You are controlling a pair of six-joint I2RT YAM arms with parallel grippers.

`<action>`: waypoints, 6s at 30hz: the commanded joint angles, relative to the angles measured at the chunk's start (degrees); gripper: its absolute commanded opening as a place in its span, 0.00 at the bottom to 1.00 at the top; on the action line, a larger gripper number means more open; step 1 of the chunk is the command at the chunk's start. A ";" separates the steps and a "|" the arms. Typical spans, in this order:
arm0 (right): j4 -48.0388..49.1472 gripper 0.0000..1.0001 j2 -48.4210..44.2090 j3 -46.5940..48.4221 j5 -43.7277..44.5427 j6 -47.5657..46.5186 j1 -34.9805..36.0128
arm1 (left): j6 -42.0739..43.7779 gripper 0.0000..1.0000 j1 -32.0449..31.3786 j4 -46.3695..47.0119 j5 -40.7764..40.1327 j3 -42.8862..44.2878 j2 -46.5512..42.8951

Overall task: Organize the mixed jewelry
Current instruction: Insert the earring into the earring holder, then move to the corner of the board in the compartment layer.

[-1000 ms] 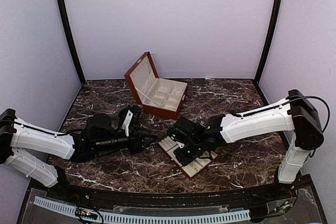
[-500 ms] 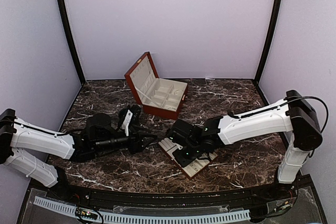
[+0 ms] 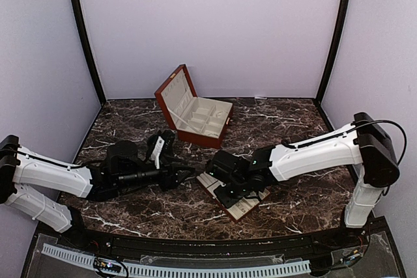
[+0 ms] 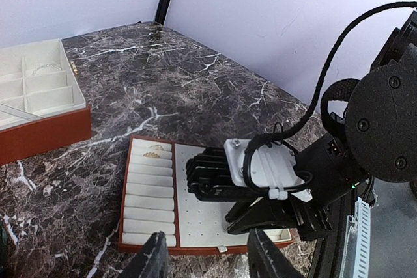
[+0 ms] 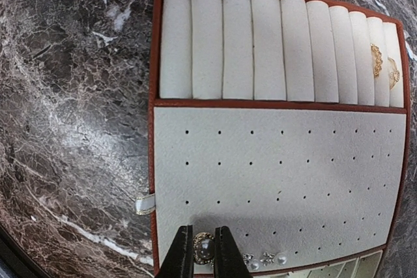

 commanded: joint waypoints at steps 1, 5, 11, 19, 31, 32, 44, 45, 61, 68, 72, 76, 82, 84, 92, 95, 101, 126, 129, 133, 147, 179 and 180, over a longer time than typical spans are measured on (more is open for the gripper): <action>-0.43 0.00 1.12 0.67 1.96 0.24 0.42 | -0.27 0.43 0.35 1.68 0.95 -0.82 -1.80; 0.33 0.00 1.11 -0.13 2.57 0.57 0.79 | -0.27 0.43 0.33 1.67 0.83 -0.85 -1.89; 0.64 0.00 1.32 -0.91 4.55 0.94 1.68 | -0.30 0.43 0.38 1.67 0.86 -0.87 -1.82; 1.22 0.00 1.43 -1.77 7.46 2.45 3.42 | -0.34 0.43 0.37 1.99 0.86 -1.11 -1.71; 1.33 0.01 2.33 -2.63 9.20 4.58 6.32 | -0.86 0.43 0.35 2.72 0.77 -2.04 -2.03; 0.98 0.03 1.92 -2.78 9.15 4.60 6.31 | -0.88 0.43 0.31 2.77 0.85 -2.03 -2.07; -0.49 0.38 -4.76 -1.44 8.02 0.76 4.90 | -1.02 0.45 0.32 3.25 0.70 -2.31 -2.29; -0.47 0.40 -5.27 -1.36 7.56 0.63 4.64 | -1.04 0.45 0.33 3.25 0.71 -2.34 -2.32; 15.36 0.45 -17.18 -12.89 -5.96 7.72 -8.63 | -3.43 0.58 1.19 -12.32 -7.06 4.17 -6.75; 19.54 0.70 -17.07 -16.45 -9.36 3.28 -18.42 | -7.87 0.78 7.46 -32.76 -13.33 8.90 -14.68; 19.07 0.69 -15.03 -15.55 -12.02 -2.52 -22.89 | -9.45 0.80 14.50 -41.25 -10.42 11.87 -15.78; 17.92 0.63 -12.41 -14.76 -12.36 -6.96 -25.14 | -8.28 0.81 21.46 -44.08 -6.11 16.07 -11.53; 21.01 0.63 -11.76 -14.93 -12.98 -7.80 -26.73 | -7.25 0.84 29.28 -35.96 -0.82 24.13 0.31; 21.56 0.65 -11.53 -15.08 -12.95 -7.80 -26.74 | -6.94 0.85 30.68 -32.12 0.37 26.84 4.23; 18.51 0.52 -11.08 -16.99 -9.92 -10.84 -26.74 | -1.79 0.92 32.51 -30.42 -0.02 40.69 15.71; 17.82 0.45 -11.99 -18.75 -11.64 -11.55 -26.73 | -0.64 0.92 32.97 -31.29 0.77 43.85 18.72; 15.56 0.39 -14.94 -21.07 -12.95 -10.18 -26.74 | 1.28 0.92 33.08 -32.88 0.33 47.34 22.57; 9.10 0.28 -23.35 -27.39 -15.77 -4.57 -24.52 | 4.90 0.45 33.08 -35.10 0.27 50.46 26.04; 9.17 0.28 -22.78 -26.99 -15.78 -4.63 -23.91 | 5.02 0.42 33.08 -35.42 0.42 50.64 25.97; 10.70 0.27 -21.65 -27.06 -15.57 -4.91 -23.50 | 5.17 0.36 33.08 -35.42 0.62 50.66 25.87; 11.06 0.07 -19.34 -26.97 -13.59 -5.53 -22.70 | 6.31 0.34 33.16 -35.86 0.00 51.10 25.80; 3.40 0.00 -13.53 -22.63 7.63 6.65 -44.79 | 14.26 0.00 34.40 -34.53 22.38 49.96 24.90; 3.69 0.00 -13.08 -22.12 7.79 6.09 -46.24 | 14.76 0.00 34.40 -35.07 24.03 50.12 24.90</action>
